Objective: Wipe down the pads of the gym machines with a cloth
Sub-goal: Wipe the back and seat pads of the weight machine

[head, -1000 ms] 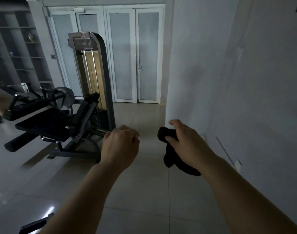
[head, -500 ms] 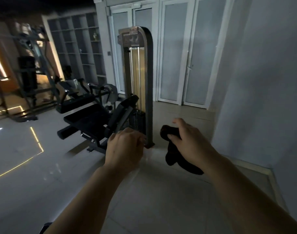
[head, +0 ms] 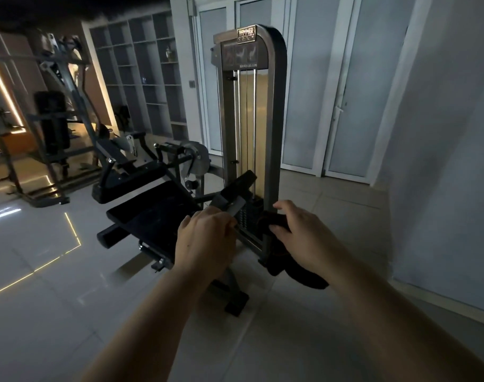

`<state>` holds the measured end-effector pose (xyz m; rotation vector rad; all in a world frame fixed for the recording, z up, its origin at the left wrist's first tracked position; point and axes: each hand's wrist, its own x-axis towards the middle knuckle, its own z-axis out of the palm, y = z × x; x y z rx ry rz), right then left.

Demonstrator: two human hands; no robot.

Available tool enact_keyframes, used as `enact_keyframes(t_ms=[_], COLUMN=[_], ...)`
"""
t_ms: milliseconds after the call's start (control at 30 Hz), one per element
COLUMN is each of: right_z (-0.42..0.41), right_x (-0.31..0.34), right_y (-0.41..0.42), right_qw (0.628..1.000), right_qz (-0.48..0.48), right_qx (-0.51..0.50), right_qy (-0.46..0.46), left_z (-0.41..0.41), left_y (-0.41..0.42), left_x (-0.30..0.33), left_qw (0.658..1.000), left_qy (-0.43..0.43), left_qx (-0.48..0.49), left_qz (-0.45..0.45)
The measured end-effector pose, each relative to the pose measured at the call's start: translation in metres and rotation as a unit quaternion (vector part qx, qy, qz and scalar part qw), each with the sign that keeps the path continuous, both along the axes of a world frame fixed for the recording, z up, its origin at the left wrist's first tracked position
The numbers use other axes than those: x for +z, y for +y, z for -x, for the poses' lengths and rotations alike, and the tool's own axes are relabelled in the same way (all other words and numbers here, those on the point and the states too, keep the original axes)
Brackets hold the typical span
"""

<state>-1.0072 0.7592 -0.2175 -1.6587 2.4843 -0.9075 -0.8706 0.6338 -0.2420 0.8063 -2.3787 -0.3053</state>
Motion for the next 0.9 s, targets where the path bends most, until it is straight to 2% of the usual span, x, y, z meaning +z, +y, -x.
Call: enact_keyframes(t_ms=[467,667,900], right_z=[0.132,0.204,0.244], right_x=[-0.065,-0.097,-0.12], right_y=[-0.256,-0.357,-0.434], right_qw=[0.998,0.99,0.983], right_qz=[-0.017,-0.054,-0.039], right_qx=[0.006,-0.026,-0.094], right_qy=[-0.056,-0.128,-0.153], left_z=[0.121,0.192,0.254], left_y=[-0.253,-0.363,-0.457], left_x=[-0.05,-0.057,-0.086], left_qw=[0.998,0.995,0.99], left_qy=[-0.052,-0.1,-0.13], left_qx=[0.019,0.02,-0.033], left_qz=[0.009,-0.021,-0.048])
